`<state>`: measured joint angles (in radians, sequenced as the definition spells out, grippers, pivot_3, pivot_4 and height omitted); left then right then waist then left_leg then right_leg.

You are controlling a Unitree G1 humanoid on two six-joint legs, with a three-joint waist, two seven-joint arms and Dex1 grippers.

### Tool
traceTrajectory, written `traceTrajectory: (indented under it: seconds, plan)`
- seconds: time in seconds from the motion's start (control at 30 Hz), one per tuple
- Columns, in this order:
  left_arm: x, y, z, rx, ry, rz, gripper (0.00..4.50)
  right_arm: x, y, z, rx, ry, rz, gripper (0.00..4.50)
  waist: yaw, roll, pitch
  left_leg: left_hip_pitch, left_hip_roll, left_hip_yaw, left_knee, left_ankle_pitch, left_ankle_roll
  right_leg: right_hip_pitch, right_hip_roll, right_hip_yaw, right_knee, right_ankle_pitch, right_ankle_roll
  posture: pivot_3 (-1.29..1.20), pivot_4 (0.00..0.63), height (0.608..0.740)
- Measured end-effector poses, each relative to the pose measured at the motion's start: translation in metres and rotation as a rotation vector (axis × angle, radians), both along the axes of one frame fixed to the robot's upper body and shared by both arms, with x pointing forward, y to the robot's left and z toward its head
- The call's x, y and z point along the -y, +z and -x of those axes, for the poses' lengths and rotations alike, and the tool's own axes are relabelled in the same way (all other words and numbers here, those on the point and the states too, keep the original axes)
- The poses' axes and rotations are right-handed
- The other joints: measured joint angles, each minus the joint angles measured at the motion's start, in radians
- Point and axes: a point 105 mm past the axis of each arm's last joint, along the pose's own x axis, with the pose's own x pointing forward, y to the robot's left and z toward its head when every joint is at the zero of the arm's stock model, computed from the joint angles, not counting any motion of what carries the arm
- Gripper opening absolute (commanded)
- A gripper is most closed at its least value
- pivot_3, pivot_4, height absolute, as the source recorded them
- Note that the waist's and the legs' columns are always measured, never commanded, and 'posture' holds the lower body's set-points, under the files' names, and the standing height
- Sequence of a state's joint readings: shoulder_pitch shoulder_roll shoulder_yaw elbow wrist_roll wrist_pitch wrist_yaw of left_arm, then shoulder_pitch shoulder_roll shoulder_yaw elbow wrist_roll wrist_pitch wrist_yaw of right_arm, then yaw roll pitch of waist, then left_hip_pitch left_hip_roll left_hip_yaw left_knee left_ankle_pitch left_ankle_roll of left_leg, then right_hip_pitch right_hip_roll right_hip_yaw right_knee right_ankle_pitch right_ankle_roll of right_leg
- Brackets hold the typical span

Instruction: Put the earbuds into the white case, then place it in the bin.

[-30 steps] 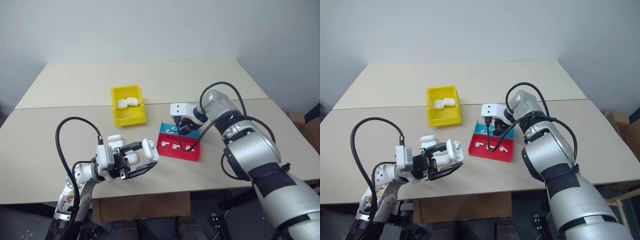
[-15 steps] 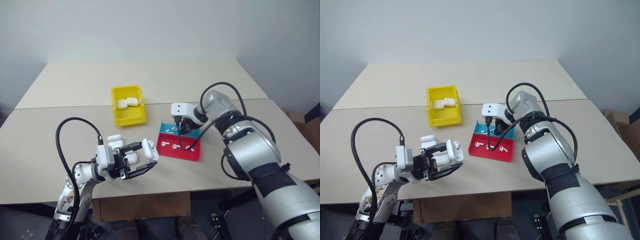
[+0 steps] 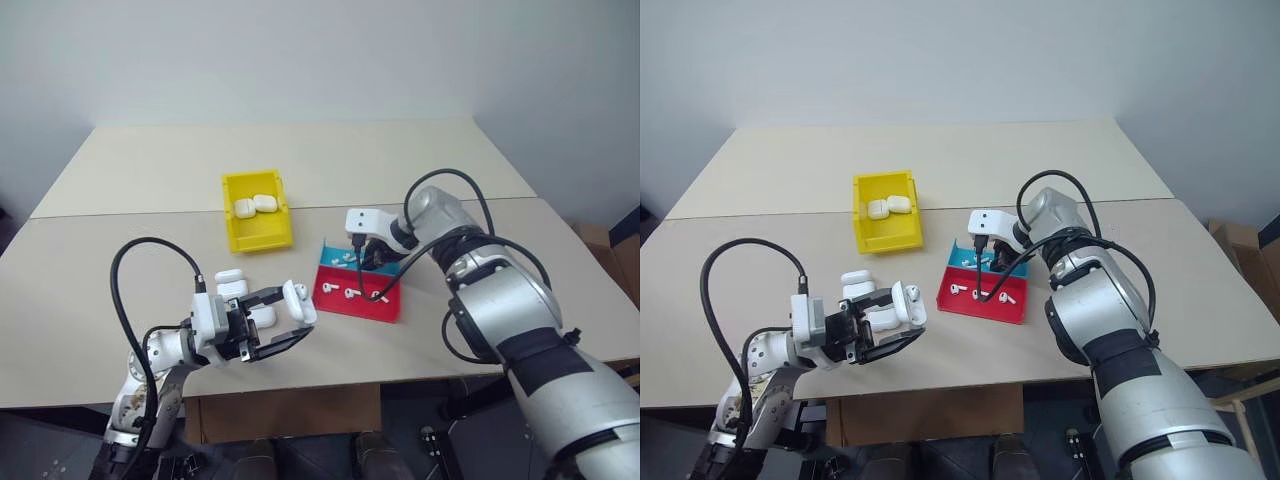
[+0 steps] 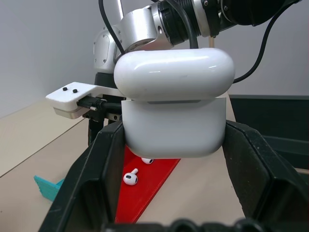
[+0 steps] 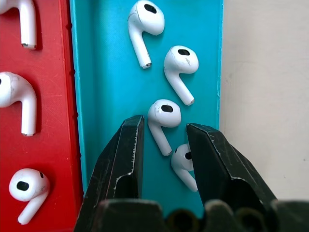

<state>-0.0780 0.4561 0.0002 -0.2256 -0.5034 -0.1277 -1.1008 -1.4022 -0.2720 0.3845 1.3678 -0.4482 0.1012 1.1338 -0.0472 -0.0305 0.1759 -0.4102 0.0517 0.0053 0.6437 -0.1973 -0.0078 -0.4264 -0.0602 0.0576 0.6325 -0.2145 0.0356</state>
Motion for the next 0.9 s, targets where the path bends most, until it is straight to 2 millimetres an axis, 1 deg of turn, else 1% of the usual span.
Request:
traceTrajectory:
  seconds: [0.67, 0.73, 0.8, 0.9]
  plan:
    - [-0.0010, -0.0010, -0.0013, -0.003, 0.019, -0.005, 2.78, -0.0035, -0.0007, 0.0004, -0.001, 0.007, -0.004, 1.79, 0.000, 0.000, 0.000, 0.000, 0.000, 0.000, 0.000, 0.000, 0.000, 0.000, 0.000, 0.000, 0.000, 0.000, 0.000, 0.00, 0.150, 0.740]
    - [-0.0011, -0.0010, -0.0015, -0.003, 0.020, -0.004, 2.78, -0.0039, -0.0007, 0.0004, 0.000, 0.007, -0.004, 1.42, 0.000, 0.000, 0.000, 0.000, 0.000, 0.000, 0.000, 0.000, 0.000, 0.000, 0.000, 0.000, 0.000, 0.000, 0.000, 0.00, 0.150, 0.740]
    - [-0.0011, -0.0009, -0.0015, -0.003, 0.021, -0.004, 2.78, -0.0043, -0.0008, 0.0005, -0.001, 0.008, -0.005, 0.93, 0.000, 0.000, 0.000, 0.000, 0.000, 0.000, 0.000, 0.000, 0.000, 0.000, 0.000, 0.000, 0.000, 0.000, 0.000, 0.00, 0.150, 0.740]
    - [-0.0011, -0.0009, -0.0014, -0.003, 0.021, -0.004, 2.78, -0.0043, -0.0007, 0.0002, 0.002, 0.007, -0.005, 0.93, 0.000, 0.000, 0.000, 0.000, 0.000, 0.000, 0.000, 0.000, 0.000, 0.000, 0.000, 0.000, 0.000, 0.000, 0.000, 0.00, 0.150, 0.740]
